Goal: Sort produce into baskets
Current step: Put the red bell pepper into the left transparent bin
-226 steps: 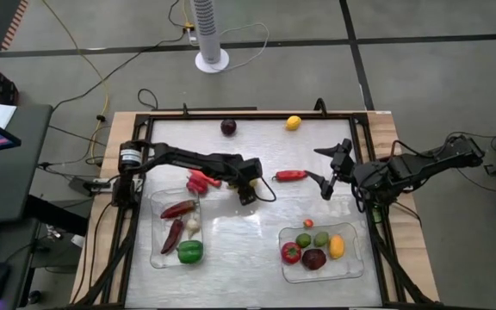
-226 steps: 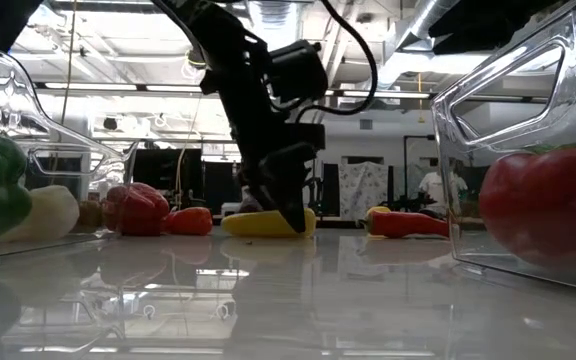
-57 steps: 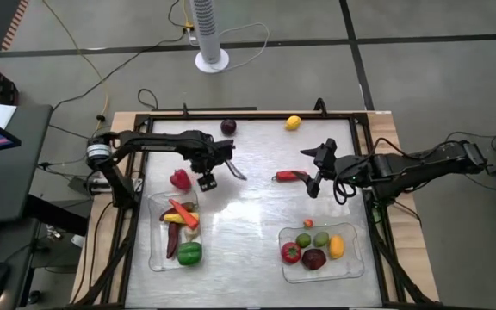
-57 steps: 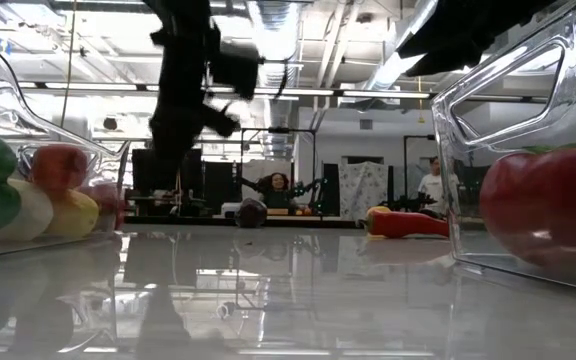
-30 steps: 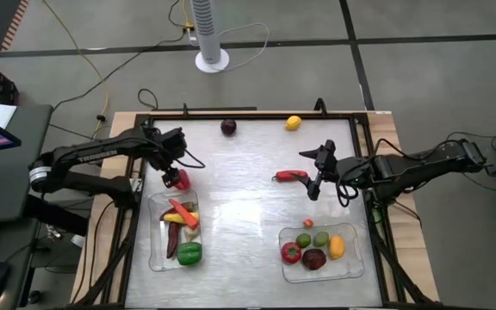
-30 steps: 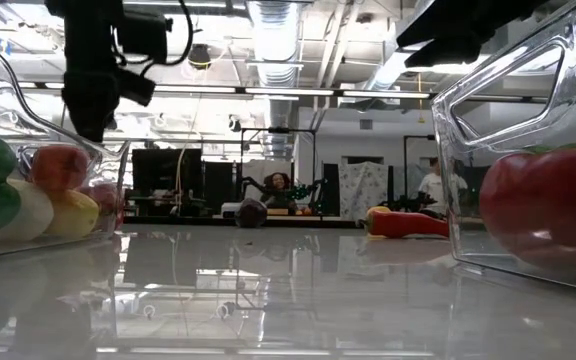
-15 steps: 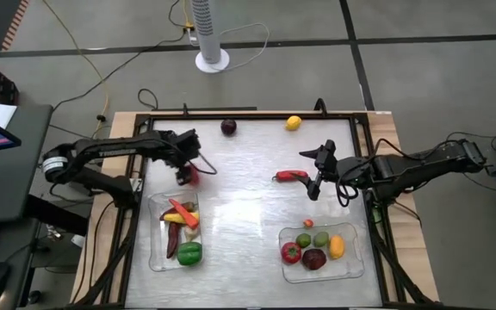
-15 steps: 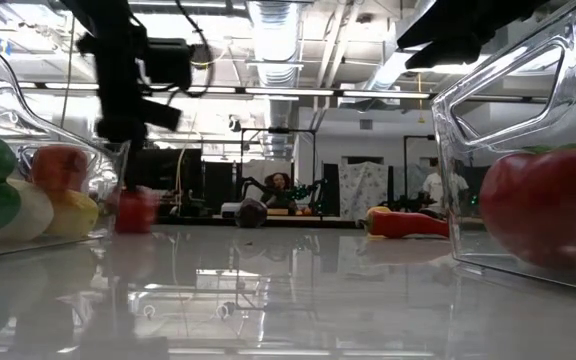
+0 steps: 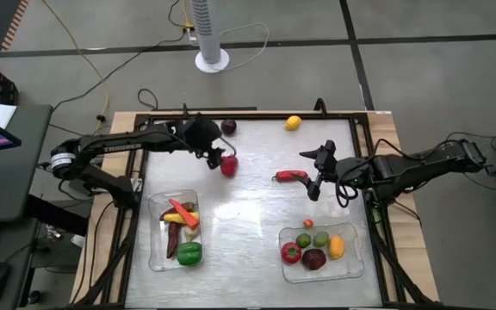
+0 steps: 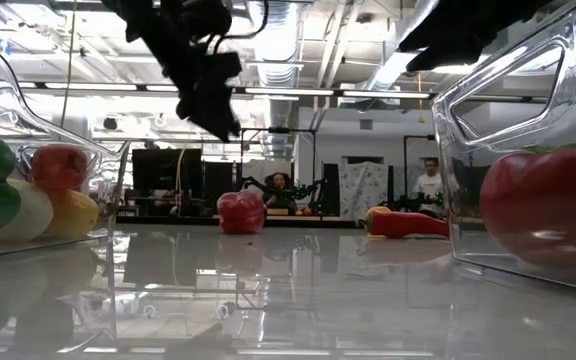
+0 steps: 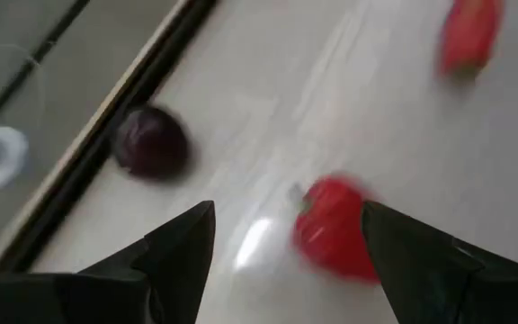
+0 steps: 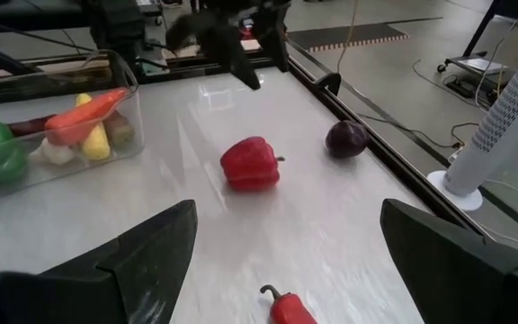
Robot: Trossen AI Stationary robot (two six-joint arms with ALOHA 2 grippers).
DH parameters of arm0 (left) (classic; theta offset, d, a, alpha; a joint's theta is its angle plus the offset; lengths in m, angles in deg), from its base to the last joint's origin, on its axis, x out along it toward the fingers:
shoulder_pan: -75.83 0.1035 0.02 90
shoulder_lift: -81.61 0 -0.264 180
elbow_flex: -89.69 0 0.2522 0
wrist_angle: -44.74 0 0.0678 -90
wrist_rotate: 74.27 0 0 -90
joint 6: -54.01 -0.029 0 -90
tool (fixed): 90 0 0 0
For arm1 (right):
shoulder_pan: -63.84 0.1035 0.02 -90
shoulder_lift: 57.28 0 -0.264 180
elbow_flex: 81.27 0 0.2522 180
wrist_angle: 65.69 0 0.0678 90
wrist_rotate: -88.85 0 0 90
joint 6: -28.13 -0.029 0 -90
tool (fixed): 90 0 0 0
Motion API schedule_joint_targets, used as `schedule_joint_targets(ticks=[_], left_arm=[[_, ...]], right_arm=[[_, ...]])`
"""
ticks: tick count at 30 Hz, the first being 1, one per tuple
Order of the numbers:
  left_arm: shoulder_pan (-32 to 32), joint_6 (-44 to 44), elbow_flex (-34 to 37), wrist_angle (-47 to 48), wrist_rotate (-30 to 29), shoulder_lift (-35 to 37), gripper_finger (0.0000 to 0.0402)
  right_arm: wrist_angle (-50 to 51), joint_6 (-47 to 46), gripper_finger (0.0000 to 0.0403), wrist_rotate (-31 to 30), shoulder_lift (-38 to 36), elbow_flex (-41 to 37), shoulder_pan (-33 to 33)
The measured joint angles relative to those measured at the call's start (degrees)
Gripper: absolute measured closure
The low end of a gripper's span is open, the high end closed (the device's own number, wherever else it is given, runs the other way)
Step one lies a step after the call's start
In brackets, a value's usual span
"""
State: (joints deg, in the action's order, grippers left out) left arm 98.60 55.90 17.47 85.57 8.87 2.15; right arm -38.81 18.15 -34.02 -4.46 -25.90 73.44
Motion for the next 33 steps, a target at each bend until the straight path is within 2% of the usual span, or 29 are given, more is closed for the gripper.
schedule_joint_targets(ticks=[4, 6, 9, 13, 18, 22, 27, 33], left_arm=[[-2.8, 6.9, -0.4, -3.2, 5.2, -1.7, 0.0137], [-5.3, 7.8, -0.3, -3.5, 3.1, -4.1, 0.0136], [-8.2, 8.1, -0.3, -4.8, -3.1, -7.4, 0.0127], [-9.5, 6.8, -0.3, -6.8, -7.6, -11.9, 0.0094], [-8.6, 6.0, -0.3, -8.2, -6.8, -15.4, 0.004], [-7.4, 5.9, -0.3, -8.4, -6.0, -18.4, 0.0019], [-6.5, 3.1, -0.3, -9.0, -9.4, -22.4, 0.0025], [-7.5, 0.3, -0.4, -7.8, -11.4, -22.4, 0.0082]], right_arm=[[0.0, 0.0, 0.0024, 0.0, 0.0, 0.0, -0.7], [-0.1, 0.0, 0.0024, 0.0, 0.0, 0.0, -0.8], [-0.5, -0.1, 0.0024, 0.0, 0.0, 0.0, -0.7], [-0.5, -0.5, 0.0024, 0.0, 0.0, 0.0, -0.7], [-0.6, -0.4, 0.0024, 0.0, 0.0, 0.0, -0.7], [-0.5, -0.2, 0.0024, 0.0, 0.0, 0.0, -0.7], [-0.4, -0.2, 0.0024, 0.0, 0.0, 0.0, -0.7], [-0.3, -0.1, 0.0024, 0.0, 0.0, 0.0, -0.7]])
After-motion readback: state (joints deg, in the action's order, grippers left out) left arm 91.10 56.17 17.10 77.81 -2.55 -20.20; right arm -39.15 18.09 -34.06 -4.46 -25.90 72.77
